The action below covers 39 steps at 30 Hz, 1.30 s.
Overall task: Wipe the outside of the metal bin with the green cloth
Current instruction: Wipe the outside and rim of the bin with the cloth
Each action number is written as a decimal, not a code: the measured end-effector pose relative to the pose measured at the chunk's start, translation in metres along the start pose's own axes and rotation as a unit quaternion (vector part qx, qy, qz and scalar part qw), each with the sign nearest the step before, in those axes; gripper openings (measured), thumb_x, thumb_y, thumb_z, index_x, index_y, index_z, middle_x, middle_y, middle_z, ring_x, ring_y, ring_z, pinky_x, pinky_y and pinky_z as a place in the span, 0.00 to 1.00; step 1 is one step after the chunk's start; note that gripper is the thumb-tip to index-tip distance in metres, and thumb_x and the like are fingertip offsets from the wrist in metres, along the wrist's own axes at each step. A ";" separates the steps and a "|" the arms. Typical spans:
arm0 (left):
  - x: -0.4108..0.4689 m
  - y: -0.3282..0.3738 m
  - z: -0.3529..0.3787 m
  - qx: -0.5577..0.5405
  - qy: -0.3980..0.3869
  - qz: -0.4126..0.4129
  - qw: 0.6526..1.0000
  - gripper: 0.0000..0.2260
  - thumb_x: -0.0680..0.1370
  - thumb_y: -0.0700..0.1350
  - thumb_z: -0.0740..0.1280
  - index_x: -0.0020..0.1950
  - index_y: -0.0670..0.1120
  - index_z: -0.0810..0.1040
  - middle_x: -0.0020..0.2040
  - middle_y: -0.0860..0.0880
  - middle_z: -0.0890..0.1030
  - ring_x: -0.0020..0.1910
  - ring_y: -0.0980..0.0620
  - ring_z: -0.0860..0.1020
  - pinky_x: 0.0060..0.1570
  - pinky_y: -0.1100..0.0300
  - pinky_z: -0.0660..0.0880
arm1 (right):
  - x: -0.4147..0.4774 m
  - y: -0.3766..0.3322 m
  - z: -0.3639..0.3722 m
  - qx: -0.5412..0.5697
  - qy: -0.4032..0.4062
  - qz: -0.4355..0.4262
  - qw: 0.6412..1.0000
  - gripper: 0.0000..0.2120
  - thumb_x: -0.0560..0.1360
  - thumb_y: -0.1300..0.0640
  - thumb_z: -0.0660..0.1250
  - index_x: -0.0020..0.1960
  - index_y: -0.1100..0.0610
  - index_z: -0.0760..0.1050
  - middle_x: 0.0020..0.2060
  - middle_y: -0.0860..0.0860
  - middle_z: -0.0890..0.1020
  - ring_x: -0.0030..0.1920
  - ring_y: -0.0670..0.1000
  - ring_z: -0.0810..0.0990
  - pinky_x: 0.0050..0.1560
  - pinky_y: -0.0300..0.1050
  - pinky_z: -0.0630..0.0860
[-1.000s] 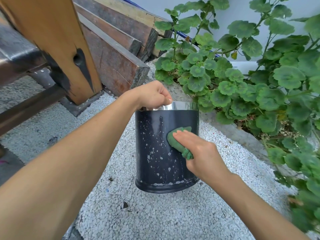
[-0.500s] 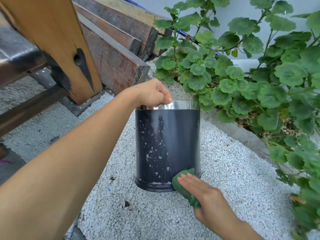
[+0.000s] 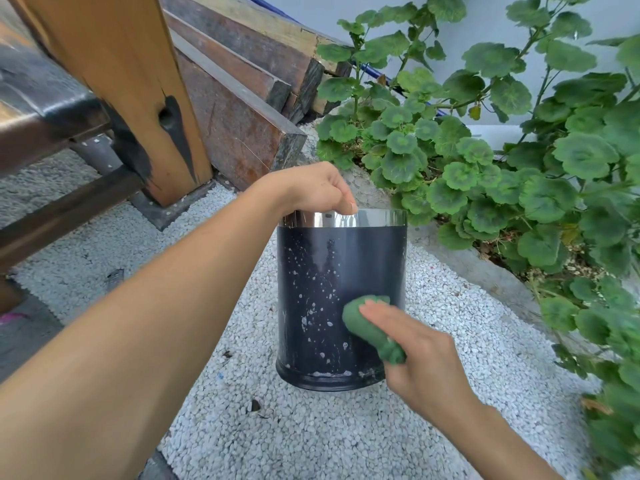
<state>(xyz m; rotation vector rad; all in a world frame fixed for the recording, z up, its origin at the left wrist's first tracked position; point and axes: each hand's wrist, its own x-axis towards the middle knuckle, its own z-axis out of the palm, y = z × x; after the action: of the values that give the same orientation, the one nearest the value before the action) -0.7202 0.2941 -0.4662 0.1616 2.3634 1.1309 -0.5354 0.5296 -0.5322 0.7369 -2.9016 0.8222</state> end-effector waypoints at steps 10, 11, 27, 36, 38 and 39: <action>-0.009 0.011 0.005 -0.004 -0.023 0.007 1.000 0.16 0.79 0.34 0.65 0.39 0.48 0.88 0.41 0.52 0.87 0.53 0.47 0.83 0.61 0.54 0.78 | 0.097 -0.035 -0.023 -0.103 0.110 -0.081 0.985 0.34 0.55 0.79 0.68 0.60 0.62 0.82 0.59 0.57 0.83 0.61 0.59 0.81 0.60 0.56 0.79; -0.010 0.011 0.005 -0.007 -0.022 0.003 1.000 0.19 0.79 0.33 0.62 0.36 0.49 0.86 0.37 0.53 0.85 0.49 0.47 0.82 0.57 0.55 0.79 | 0.101 -0.036 -0.023 -0.114 0.106 -0.081 0.984 0.35 0.54 0.79 0.68 0.60 0.63 0.82 0.59 0.57 0.83 0.60 0.60 0.82 0.59 0.57 0.80; 0.003 0.005 0.000 -0.006 0.026 -0.025 0.999 0.04 0.79 0.42 0.72 0.49 0.47 0.87 0.45 0.55 0.84 0.58 0.49 0.81 0.58 0.57 0.75 | 0.087 -0.041 -0.001 -0.188 -0.006 -0.050 0.981 0.36 0.53 0.76 0.74 0.61 0.62 0.81 0.58 0.55 0.84 0.59 0.59 0.82 0.53 0.52 0.81; 0.007 -0.009 -0.010 0.008 0.032 -0.036 0.999 0.05 0.81 0.42 0.70 0.50 0.43 0.86 0.46 0.43 0.82 0.43 0.48 0.78 0.52 0.47 0.83 | 0.025 -0.036 0.021 -0.167 -0.108 -0.044 0.979 0.39 0.46 0.71 0.78 0.58 0.58 0.84 0.55 0.51 0.86 0.56 0.54 0.84 0.53 0.47 0.81; 0.009 -0.010 -0.010 0.008 0.037 -0.032 0.999 0.05 0.81 0.43 0.70 0.49 0.45 0.86 0.43 0.47 0.82 0.41 0.49 0.78 0.47 0.52 0.83 | 0.011 -0.035 0.026 -0.162 -0.121 -0.047 0.978 0.40 0.45 0.71 0.78 0.57 0.58 0.84 0.54 0.52 0.86 0.55 0.54 0.85 0.53 0.47 0.81; 0.009 -0.010 -0.010 0.008 0.038 -0.033 0.999 0.05 0.81 0.44 0.70 0.48 0.46 0.86 0.42 0.48 0.81 0.38 0.51 0.78 0.43 0.55 0.83 | 0.003 -0.035 0.028 -0.163 -0.130 -0.046 0.977 0.40 0.44 0.70 0.78 0.57 0.58 0.84 0.54 0.51 0.86 0.54 0.54 0.85 0.51 0.47 0.81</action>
<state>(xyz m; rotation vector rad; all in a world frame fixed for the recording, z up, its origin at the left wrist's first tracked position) -0.7316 0.2836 -0.4725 0.0472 2.4266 1.1060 -0.5199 0.4884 -0.5390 0.9956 -3.0806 0.2438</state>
